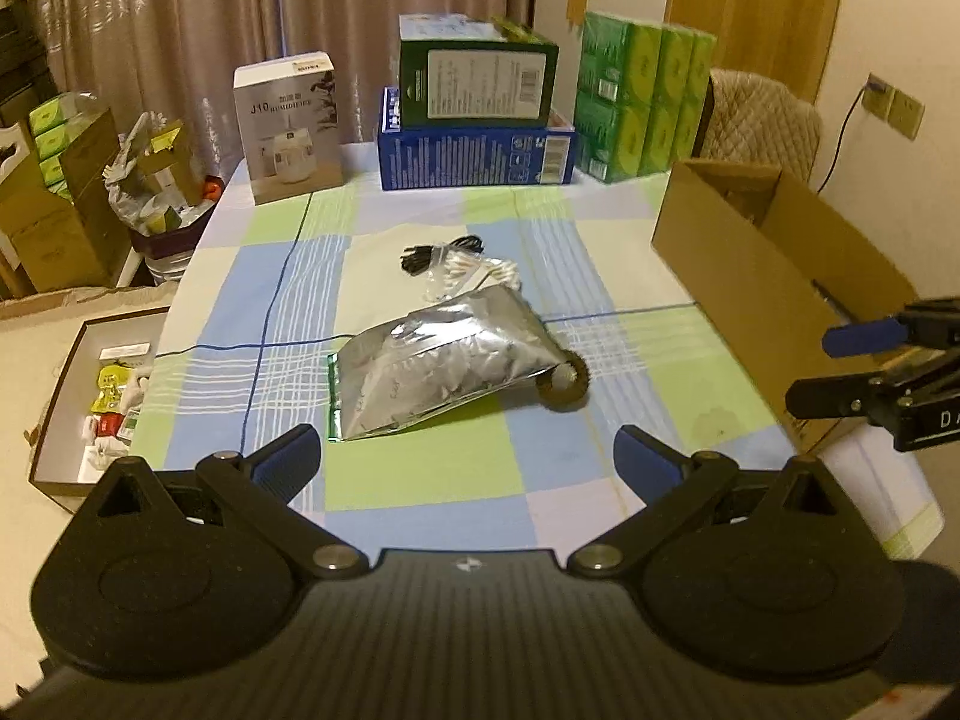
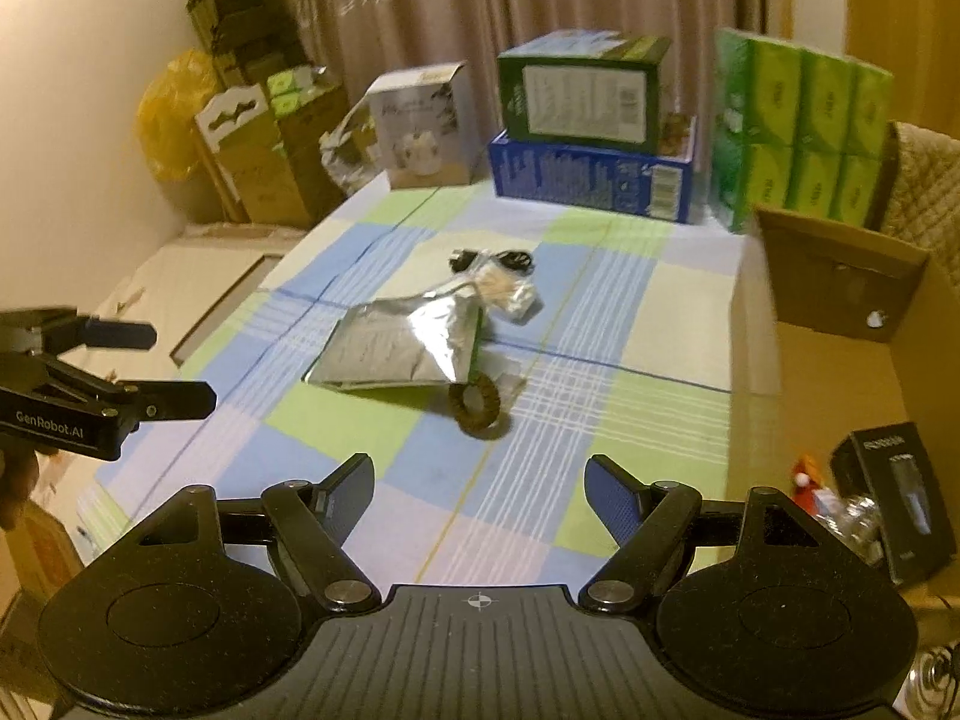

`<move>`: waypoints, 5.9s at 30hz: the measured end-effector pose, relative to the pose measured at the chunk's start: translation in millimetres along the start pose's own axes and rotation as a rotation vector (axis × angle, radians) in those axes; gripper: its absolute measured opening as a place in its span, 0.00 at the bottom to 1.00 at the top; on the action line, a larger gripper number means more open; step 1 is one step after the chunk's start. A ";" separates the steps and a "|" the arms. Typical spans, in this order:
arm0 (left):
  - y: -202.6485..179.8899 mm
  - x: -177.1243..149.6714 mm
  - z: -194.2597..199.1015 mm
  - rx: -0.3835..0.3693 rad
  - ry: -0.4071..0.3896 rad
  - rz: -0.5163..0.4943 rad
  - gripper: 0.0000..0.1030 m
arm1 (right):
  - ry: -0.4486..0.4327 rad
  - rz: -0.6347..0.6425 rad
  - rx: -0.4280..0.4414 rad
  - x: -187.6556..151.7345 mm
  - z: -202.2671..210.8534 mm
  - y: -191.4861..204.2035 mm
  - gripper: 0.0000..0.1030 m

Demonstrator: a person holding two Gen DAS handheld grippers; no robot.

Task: Organize objects
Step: 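Withdraw both tools from the cardboard box back over the table, then grasp the brown hair-tie ring lying on the silver bag with the right tool, then grasp the silver foil bag with the left tool while the right tool holds the hair tie, then lift and carry the silver bag and hair tie over the cardboard box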

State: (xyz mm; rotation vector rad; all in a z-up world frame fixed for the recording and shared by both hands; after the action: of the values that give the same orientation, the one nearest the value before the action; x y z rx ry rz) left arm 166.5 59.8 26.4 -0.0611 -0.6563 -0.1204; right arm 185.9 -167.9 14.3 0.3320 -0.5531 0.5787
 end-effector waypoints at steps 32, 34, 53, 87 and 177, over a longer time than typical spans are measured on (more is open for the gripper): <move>37.1 0.7 -109.4 -0.045 0.080 0.019 0.99 | 0.107 0.126 0.003 36.1 -161.3 -7.2 0.35; 37.8 0.0 -114.7 -0.050 0.086 0.022 0.99 | 0.111 0.130 0.008 38.0 -168.3 -8.1 0.34; 26.6 -10.2 -118.0 -0.071 0.108 0.032 0.99 | 0.199 0.063 0.147 15.1 -156.0 1.0 0.04; 43.8 6.2 -176.4 -0.003 0.236 0.346 1.00 | 0.174 0.049 -0.022 11.8 -128.4 -44.2 0.04; -18.6 11.3 -72.0 -0.110 0.393 -0.114 0.32 | 0.079 -0.077 -0.004 -25.7 -10.5 -25.8 0.04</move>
State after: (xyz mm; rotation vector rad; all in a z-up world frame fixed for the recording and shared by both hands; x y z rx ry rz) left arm 216.6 33.5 -23.3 -0.1026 -0.2601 -0.2712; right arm 187.4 -194.5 -12.6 0.3242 -0.4632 0.5144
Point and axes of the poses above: each gripper's, at about its wrist camera, not at the fingertips, and z roughly against the way its jaws point, y to its left, x to its top, the point moved 6 cm from there along -z, roughly the way its jaws point, and after that the axes turned 6 degrees about y, right-handed, at the moved point
